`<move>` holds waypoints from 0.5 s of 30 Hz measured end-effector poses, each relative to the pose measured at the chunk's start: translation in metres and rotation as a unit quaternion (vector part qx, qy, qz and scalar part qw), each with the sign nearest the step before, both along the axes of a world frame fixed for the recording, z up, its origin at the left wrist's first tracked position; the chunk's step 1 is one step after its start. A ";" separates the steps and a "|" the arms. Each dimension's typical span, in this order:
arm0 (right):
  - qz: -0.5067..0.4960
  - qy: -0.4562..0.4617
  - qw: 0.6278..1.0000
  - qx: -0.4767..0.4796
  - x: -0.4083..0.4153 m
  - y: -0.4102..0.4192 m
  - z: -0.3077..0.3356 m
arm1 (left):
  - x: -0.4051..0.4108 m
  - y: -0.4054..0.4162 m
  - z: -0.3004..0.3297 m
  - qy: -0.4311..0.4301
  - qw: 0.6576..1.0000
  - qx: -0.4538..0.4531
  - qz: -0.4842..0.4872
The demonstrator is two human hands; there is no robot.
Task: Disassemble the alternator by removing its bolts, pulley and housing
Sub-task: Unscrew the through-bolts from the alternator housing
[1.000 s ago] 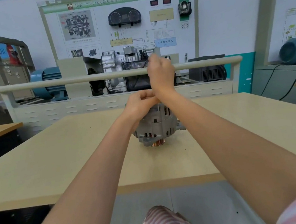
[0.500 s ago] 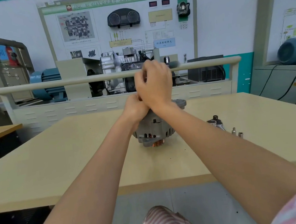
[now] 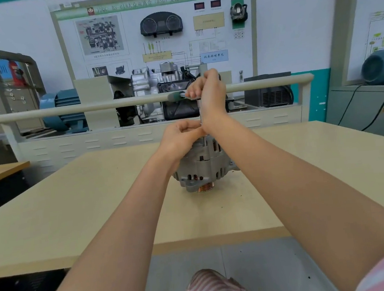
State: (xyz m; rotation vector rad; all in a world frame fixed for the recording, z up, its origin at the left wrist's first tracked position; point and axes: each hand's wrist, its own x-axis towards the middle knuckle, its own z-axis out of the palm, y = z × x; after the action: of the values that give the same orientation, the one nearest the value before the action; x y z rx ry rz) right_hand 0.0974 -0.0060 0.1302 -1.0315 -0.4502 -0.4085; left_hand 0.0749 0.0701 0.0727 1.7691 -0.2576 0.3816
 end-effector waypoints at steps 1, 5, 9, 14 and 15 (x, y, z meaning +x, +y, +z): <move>-0.057 -0.036 0.997 -0.037 -0.001 0.003 -0.005 | 0.001 0.000 0.000 -0.004 1.000 0.001 0.003; -0.429 -0.222 0.820 -0.307 -0.001 0.008 -0.029 | 0.002 0.000 0.000 -0.010 0.999 0.013 0.040; -0.336 -0.139 0.908 -0.210 -0.002 0.005 -0.017 | 0.001 -0.002 0.000 -0.022 0.999 0.014 0.025; -0.024 -0.011 0.999 -0.019 0.003 -0.007 0.004 | 0.001 0.000 0.000 -0.013 1.000 0.003 -0.011; 0.013 0.001 1.000 0.005 0.004 -0.009 0.004 | 0.002 0.000 -0.001 -0.012 1.000 0.001 -0.012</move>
State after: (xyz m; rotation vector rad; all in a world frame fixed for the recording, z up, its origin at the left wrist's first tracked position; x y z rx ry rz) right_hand 0.1012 -0.0148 0.1345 -1.0153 -0.4594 -0.3856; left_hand 0.0766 0.0703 0.0721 1.7634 -0.2961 0.3856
